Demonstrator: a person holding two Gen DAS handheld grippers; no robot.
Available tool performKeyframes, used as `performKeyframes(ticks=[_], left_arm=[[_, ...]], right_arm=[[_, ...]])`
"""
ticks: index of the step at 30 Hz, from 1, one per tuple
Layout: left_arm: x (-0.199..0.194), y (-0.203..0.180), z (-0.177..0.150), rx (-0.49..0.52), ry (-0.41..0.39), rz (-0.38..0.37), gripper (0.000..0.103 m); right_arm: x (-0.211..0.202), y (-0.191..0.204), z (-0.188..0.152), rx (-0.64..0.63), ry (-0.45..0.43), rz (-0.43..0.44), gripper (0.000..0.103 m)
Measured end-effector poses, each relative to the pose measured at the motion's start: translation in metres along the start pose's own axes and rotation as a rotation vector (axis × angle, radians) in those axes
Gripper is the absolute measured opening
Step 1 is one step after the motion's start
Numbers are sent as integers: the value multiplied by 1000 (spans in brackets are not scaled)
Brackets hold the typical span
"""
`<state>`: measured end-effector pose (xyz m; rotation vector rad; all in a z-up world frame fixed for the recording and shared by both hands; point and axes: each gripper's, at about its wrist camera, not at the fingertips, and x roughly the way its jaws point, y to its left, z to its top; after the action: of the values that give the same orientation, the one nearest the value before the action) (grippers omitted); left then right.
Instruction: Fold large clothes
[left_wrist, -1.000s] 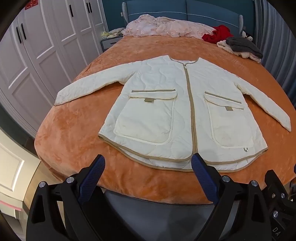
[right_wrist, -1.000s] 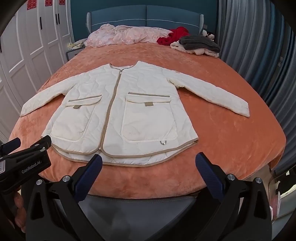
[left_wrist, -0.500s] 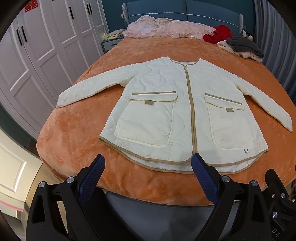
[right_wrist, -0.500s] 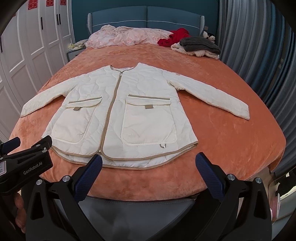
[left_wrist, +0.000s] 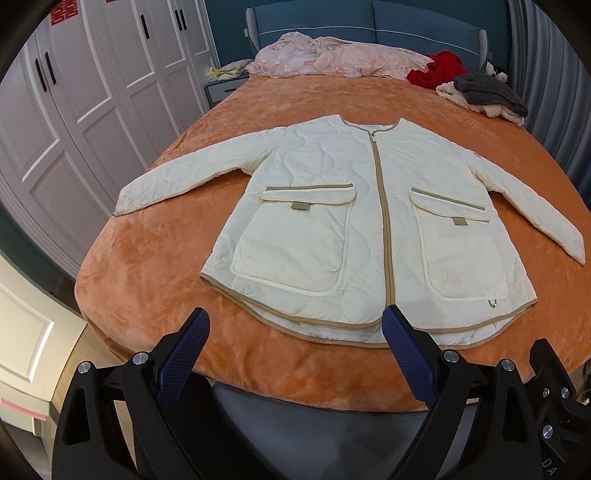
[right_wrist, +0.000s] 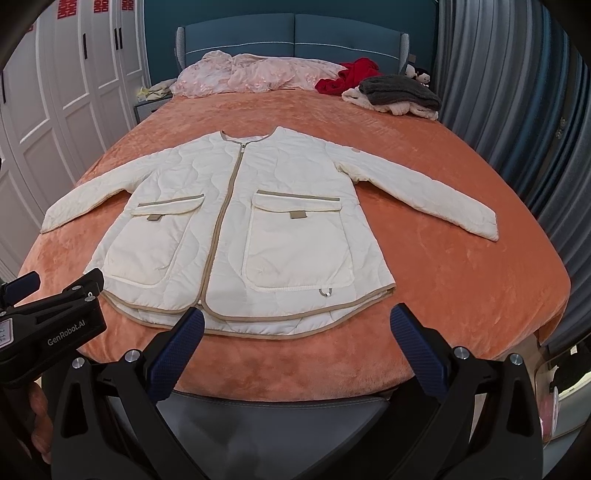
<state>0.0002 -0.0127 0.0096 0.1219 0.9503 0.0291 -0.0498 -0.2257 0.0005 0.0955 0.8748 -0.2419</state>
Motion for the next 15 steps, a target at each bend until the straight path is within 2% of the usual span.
performKeyframes(ticks=[15], left_arm=[[2, 1, -2, -6, 6, 3, 92]], right_arm=[[0, 4, 1, -14, 11, -5, 98]])
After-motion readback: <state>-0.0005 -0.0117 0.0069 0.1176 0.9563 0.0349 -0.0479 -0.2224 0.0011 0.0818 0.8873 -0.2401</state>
